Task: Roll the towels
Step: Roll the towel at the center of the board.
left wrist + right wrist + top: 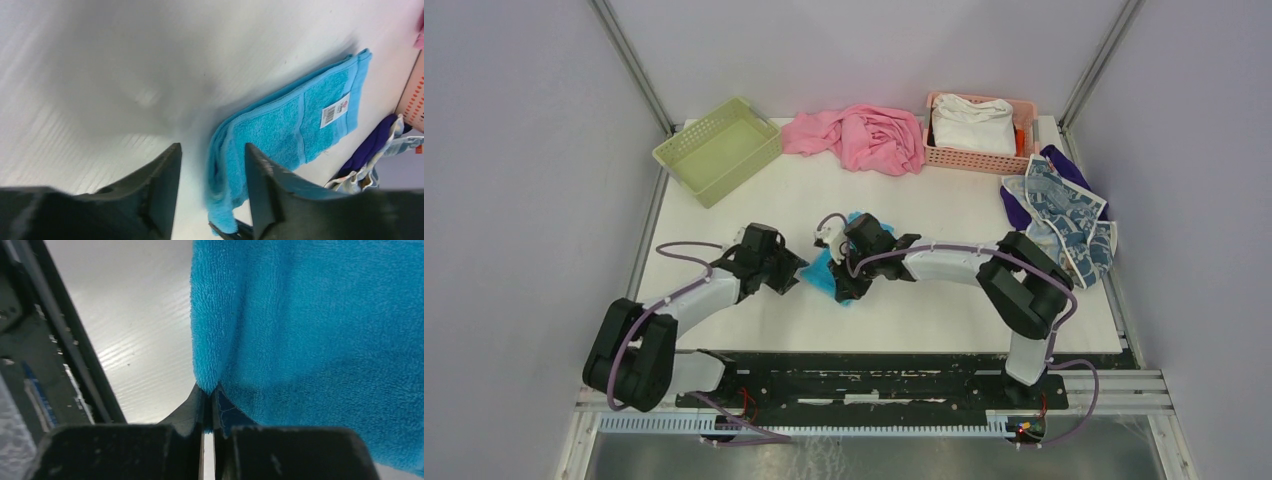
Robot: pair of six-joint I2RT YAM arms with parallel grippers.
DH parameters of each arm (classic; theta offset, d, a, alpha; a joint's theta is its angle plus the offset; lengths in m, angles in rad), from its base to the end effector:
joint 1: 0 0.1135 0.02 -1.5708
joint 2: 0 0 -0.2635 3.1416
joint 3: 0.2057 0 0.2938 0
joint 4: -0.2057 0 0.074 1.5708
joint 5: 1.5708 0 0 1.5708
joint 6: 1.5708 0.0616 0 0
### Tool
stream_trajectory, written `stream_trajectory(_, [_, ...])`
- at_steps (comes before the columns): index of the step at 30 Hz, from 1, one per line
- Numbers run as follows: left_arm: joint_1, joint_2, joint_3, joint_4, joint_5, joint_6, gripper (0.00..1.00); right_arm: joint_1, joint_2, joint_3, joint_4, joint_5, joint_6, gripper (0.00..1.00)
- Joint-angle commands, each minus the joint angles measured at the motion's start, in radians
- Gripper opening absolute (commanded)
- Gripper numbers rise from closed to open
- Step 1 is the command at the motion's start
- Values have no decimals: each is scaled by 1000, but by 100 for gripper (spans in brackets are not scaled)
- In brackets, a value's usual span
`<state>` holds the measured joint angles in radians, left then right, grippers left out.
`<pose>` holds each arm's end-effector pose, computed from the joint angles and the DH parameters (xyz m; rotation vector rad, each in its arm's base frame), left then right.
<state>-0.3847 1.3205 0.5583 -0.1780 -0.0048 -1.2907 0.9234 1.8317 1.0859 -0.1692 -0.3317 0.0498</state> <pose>0.2635 -0.1064 0.1041 -1.1592 2.3769 -0.6367 0.2377 0.3476 0.1122 -1.2338 2.2927 0.7981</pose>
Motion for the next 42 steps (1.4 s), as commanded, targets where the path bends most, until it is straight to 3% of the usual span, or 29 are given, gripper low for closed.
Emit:
stream_trajectory(1, [19,-111,-43,30,-65,61,64,-103,28,7,141,-398,187,0])
stream_trajectory(5, [32,-207,-88,50,-64,134,75,-170,77,-32,309,-538,354,1])
stream_trajectory(13, [38,-370,-217,112,-13,182,76,-275,242,-88,623,-665,674,1])
stream_trajectory(19, [41,-404,-260,139,10,167,76,-326,344,-91,735,-689,814,1])
stream_trajectory(29, [41,-201,-238,386,139,179,76,-331,377,-29,574,-683,751,1])
stream_trajectory(34, [41,-61,-194,435,162,189,65,-330,380,-18,558,-684,751,1])
stream_trajectory(42, [42,56,-165,497,159,170,64,-330,384,-2,528,-687,743,1])
